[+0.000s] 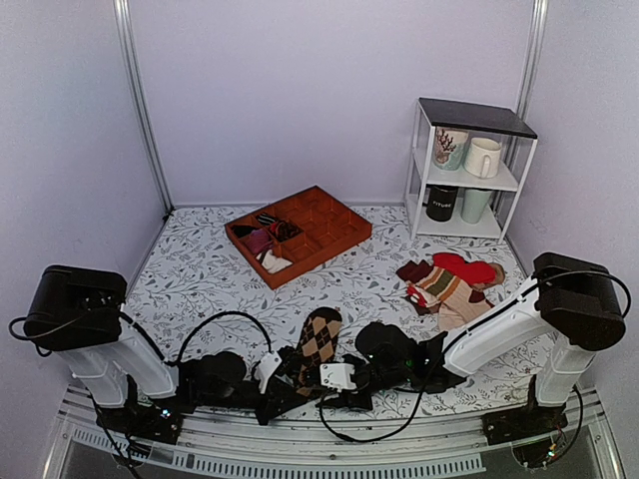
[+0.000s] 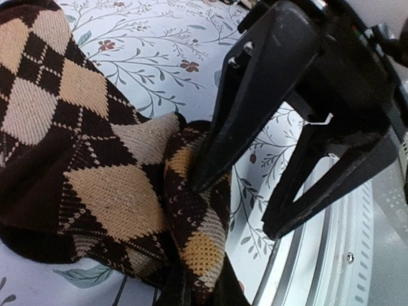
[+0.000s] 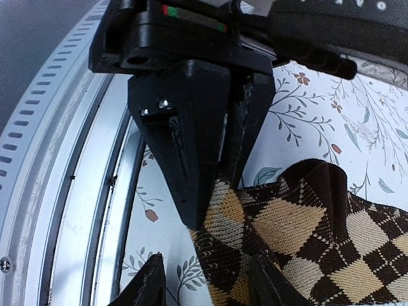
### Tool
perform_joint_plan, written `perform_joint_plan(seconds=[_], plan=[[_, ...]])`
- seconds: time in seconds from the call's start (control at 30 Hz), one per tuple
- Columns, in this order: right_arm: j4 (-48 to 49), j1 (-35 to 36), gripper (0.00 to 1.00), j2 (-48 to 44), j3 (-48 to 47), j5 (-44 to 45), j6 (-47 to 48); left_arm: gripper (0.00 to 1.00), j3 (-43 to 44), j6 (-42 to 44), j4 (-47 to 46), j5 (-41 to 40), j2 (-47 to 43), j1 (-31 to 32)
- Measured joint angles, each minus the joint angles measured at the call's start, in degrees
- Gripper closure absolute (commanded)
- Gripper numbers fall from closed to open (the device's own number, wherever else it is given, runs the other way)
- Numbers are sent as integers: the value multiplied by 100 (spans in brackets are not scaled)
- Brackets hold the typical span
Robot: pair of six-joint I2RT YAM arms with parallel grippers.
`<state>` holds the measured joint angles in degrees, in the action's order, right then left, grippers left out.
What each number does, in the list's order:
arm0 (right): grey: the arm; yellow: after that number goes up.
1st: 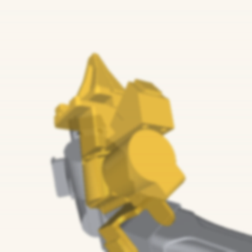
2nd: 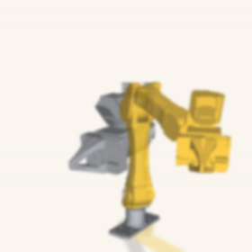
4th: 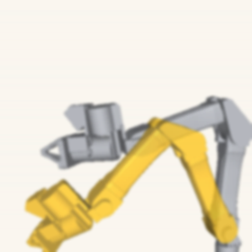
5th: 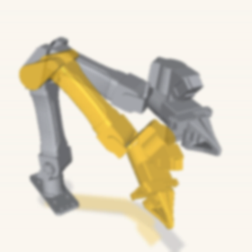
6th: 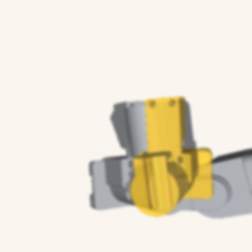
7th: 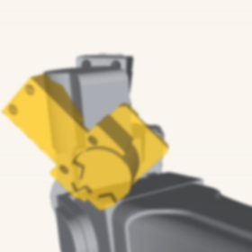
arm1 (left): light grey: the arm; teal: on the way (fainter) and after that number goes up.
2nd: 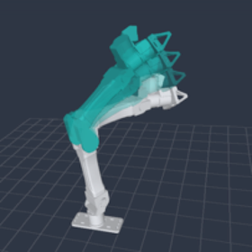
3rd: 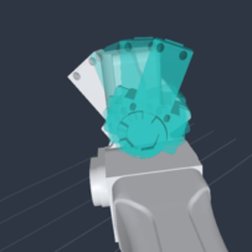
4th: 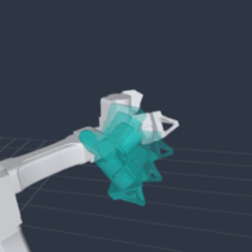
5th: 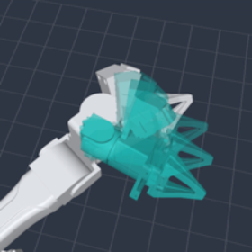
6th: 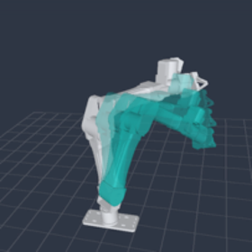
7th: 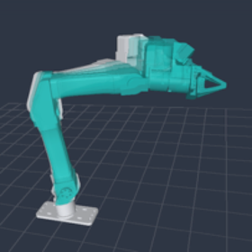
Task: Roll the socks
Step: Roll a pair of socks at the center of the board.
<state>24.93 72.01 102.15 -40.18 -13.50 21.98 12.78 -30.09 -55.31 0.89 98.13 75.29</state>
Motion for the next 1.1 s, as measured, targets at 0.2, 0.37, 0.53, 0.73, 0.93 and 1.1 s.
perform_joint_plan(seconds=[0.2,0.37,0.53,0.73,0.93,1.1], plan=[[-7,0,80,175,-142,254,20,100,-7,2,-74,28,42,-9],[-175,-7,92,310,-350,264,-105,74,-46,9,-92,17,17,-13],[-616,-140,93,450,-734,37,-590,48,-83,179,393,-142,-472,-7],[-1596,-402,92,662,-1403,-592,-1421,41,-315,498,1657,-1056,-1755,83],[-2544,-776,92,988,-2050,-1523,-2197,41,-494,1270,1869,-1882,-2695,426],[-2789,-1051,92,1200,-2264,-2177,-2640,41,-540,1891,1423,-2015,-2358,481]])
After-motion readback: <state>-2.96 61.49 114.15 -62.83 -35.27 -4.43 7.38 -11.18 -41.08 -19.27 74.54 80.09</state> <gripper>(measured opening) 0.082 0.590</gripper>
